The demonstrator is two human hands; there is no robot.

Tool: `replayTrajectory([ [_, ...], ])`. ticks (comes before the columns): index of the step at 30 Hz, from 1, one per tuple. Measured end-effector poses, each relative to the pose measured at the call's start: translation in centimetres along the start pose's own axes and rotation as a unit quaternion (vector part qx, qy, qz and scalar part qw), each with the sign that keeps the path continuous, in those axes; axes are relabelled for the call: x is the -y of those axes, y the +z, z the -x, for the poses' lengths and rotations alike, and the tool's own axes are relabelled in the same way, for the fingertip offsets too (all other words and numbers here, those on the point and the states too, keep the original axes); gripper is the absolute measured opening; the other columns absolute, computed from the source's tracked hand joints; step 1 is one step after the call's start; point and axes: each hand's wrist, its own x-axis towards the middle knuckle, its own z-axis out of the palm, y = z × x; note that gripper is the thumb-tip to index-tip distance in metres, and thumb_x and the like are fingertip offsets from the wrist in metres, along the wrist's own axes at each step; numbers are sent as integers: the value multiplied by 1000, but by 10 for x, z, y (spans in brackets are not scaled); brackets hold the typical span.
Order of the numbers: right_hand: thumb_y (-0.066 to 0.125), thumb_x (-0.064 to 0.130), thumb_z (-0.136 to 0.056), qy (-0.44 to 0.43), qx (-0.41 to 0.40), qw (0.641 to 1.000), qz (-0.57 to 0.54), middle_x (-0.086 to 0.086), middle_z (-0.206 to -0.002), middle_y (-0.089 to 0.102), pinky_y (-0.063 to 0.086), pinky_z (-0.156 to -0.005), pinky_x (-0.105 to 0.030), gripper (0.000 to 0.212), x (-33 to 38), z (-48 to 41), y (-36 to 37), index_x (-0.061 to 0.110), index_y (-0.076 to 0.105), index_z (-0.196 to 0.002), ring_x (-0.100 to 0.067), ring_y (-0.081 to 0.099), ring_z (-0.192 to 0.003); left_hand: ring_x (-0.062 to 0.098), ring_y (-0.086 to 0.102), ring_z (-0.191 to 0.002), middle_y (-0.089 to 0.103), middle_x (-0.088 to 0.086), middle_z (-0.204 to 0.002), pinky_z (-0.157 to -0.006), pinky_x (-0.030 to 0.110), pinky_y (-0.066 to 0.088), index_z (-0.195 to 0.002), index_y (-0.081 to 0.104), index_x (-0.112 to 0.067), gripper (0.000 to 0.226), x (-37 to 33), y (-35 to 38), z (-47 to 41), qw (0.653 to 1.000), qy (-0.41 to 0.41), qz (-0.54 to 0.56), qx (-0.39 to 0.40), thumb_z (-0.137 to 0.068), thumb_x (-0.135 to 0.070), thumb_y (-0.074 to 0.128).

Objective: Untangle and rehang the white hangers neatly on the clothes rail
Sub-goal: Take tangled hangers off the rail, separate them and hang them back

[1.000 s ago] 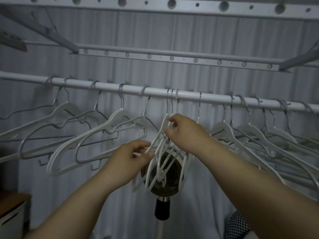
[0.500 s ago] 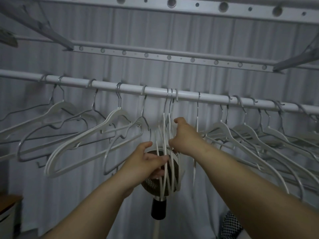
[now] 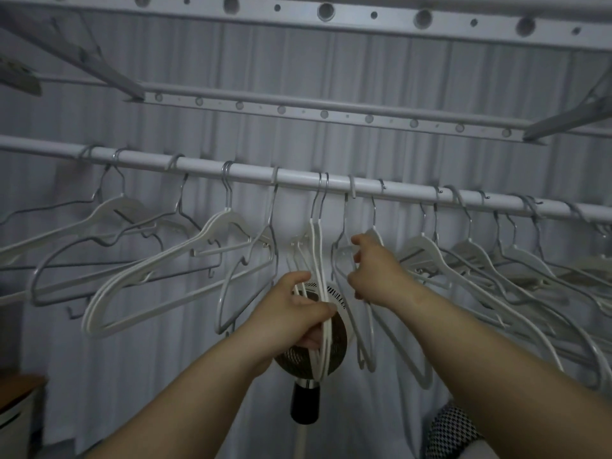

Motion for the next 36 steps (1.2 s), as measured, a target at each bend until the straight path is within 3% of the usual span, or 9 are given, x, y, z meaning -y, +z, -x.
replayTrajectory([
  [6,44,-6,-85,19,-32,999,4,-20,-136,42,40,-66,-26,54,-23,0,-11,3,30,-137,-34,54,-114,13,62,-39,61,12,-84,-39,19,50,-128,38,-15,42,-4,-14,5,998,-20,-39,-41,-89,-2,46],
  [9,44,-4,-86,24,-29,999,12,-19,-138,40,42,-65,-25,56,-30,-1,-14,6,30,-139,-35,52,-117,26,65,-73,57,10,-114,-58,25,53,-127,44,-18,39,0,-23,0,977,26,-190,-97,-90,-6,45],
  [12,44,-4,-86,26,-28,999,20,-17,-140,39,38,-59,-21,58,-31,0,-16,10,30,-141,-35,53,-115,20,50,-116,38,1,-139,-93,26,39,-122,55,-21,31,0,-24,-5,907,137,-358,-177,-92,-19,45],
  [17,45,-2,-88,27,-20,999,33,-16,-140,37,45,-79,-30,56,-30,6,-18,11,31,-140,-34,52,-116,20,42,-119,59,-3,-121,-96,34,24,-118,59,-26,59,-12,-10,-6,748,128,-626,-180,-84,-65,32],
  [20,45,-1,-88,27,-18,999,38,-16,-139,38,49,-80,-34,54,-28,9,-20,11,32,-139,-35,53,-114,23,44,-115,60,0,-116,-96,33,24,-117,57,-20,59,-16,-1,-11,685,119,-700,-165,-81,-64,41],
  [25,44,-3,-88,24,-14,999,42,-15,-139,39,40,-55,-22,57,-29,11,-22,11,29,-141,-33,54,-114,24,59,-104,62,7,-114,-74,29,35,-128,40,-12,39,-10,3,-26,701,123,-686,-151,-92,-29,45],
  [29,44,-4,-87,20,-24,998,53,-15,-140,38,48,-84,-34,57,-31,13,-23,10,29,-141,-33,52,-116,28,60,-99,62,11,-110,-67,29,36,-110,51,-7,22,-6,2,-32,723,107,-667,-145,-91,-14,41],
  [32,44,-3,-87,9,-28,998,62,-15,-139,39,47,-88,-34,55,-33,14,-24,9,30,-140,-31,50,-118,27,59,-98,63,11,-108,-67,28,37,-106,54,-7,21,-5,2,-36,748,123,-634,-154,-91,-15,42],
  [36,44,0,-89,8,-26,997,72,-12,-140,39,45,-89,-28,54,-37,17,-27,11,30,-140,-27,46,-123,26,61,-96,64,9,-106,-65,26,36,-113,51,-10,24,-6,4,-34,731,172,-635,-182,-93,-16,39],
])
